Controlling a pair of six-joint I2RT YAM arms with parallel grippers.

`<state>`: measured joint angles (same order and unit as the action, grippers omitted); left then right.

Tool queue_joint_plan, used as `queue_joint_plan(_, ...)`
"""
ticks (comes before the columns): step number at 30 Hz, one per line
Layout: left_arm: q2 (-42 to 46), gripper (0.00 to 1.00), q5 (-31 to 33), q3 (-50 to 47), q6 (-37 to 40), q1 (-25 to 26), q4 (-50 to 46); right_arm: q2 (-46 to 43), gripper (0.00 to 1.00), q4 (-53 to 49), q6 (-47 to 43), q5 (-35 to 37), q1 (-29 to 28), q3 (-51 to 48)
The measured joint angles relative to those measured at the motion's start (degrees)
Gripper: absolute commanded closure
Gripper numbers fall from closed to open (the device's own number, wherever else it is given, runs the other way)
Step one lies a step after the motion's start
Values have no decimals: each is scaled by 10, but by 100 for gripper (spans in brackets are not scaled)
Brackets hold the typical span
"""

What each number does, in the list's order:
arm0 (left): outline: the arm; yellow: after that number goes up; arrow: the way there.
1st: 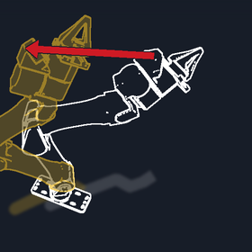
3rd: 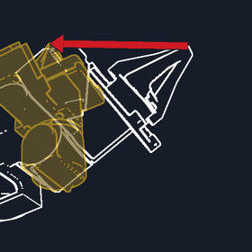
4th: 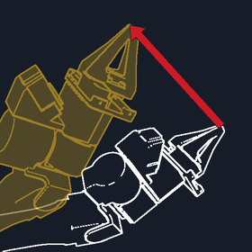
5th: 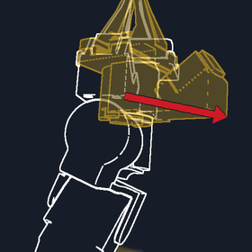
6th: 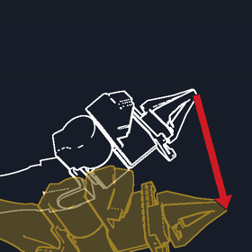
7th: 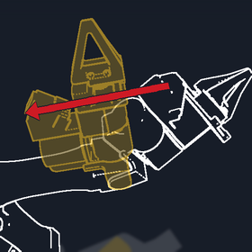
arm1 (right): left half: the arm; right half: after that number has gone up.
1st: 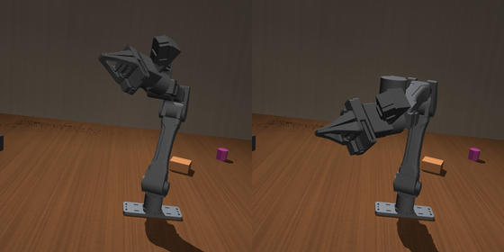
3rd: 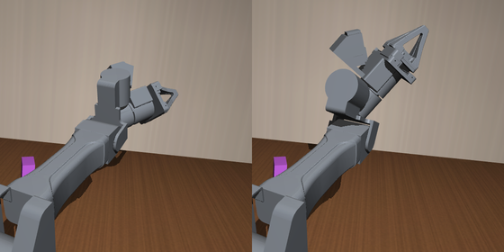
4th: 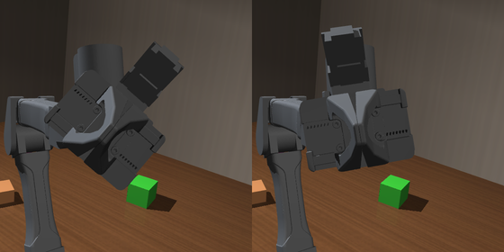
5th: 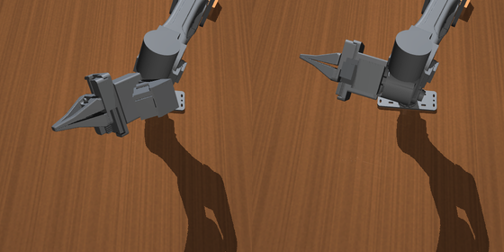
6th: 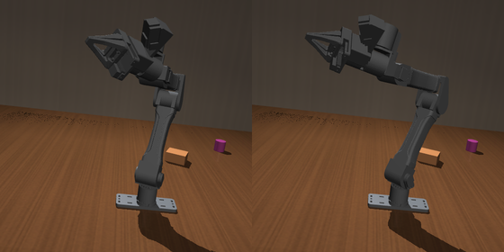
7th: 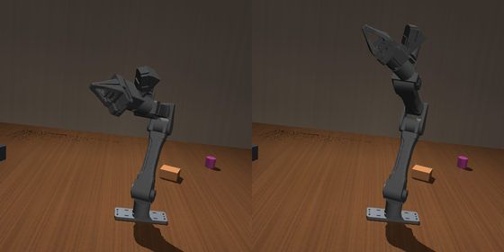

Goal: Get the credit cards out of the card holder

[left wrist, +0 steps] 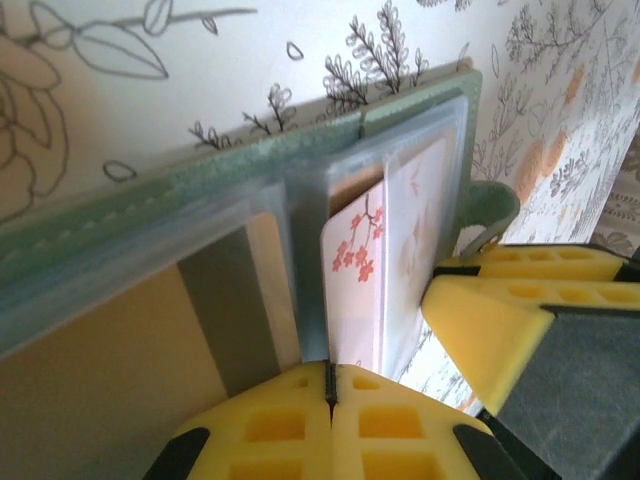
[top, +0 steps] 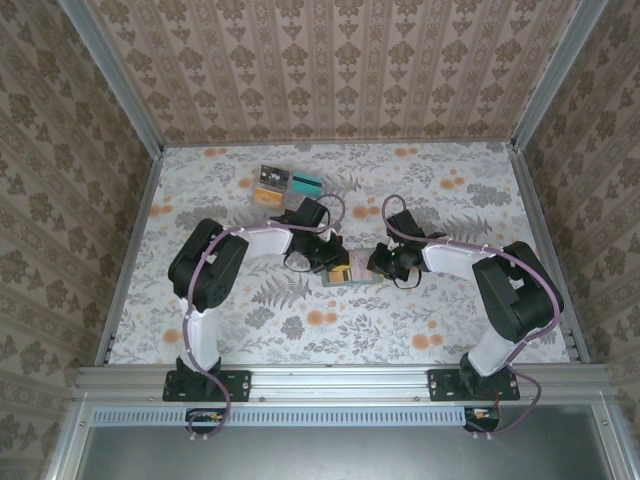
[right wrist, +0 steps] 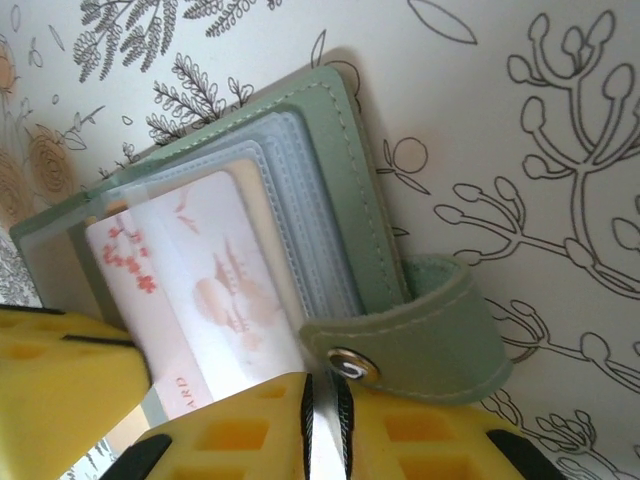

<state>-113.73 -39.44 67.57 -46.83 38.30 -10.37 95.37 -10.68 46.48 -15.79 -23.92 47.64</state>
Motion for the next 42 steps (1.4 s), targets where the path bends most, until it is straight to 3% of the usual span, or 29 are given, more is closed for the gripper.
queue_joint_plan(9, 32, 96, 8, 0, 32, -26, -43, 0, 80, -9, -2, 8, 0, 3)
queue_joint_plan(13, 37, 78, 6, -1, 27, -26, -39, -2, 80, -7, -9, 4, -1, 3)
queue_joint_plan(17, 37, 71, 6, -1, 17, -15, -29, -2, 80, -12, -17, 3, -3, 8)
queue_joint_plan(26, 36, 70, 7, -1, -9, 0, -14, -2, 81, -13, -24, 1, -6, 9)
queue_joint_plan(32, 36, 71, 29, -2, -12, 2, -20, -26, 73, -14, -28, 8, -8, 8)
queue_joint_plan(42, 34, 71, 50, -4, -12, 2, -31, -37, 74, -13, -34, 7, -18, 11)
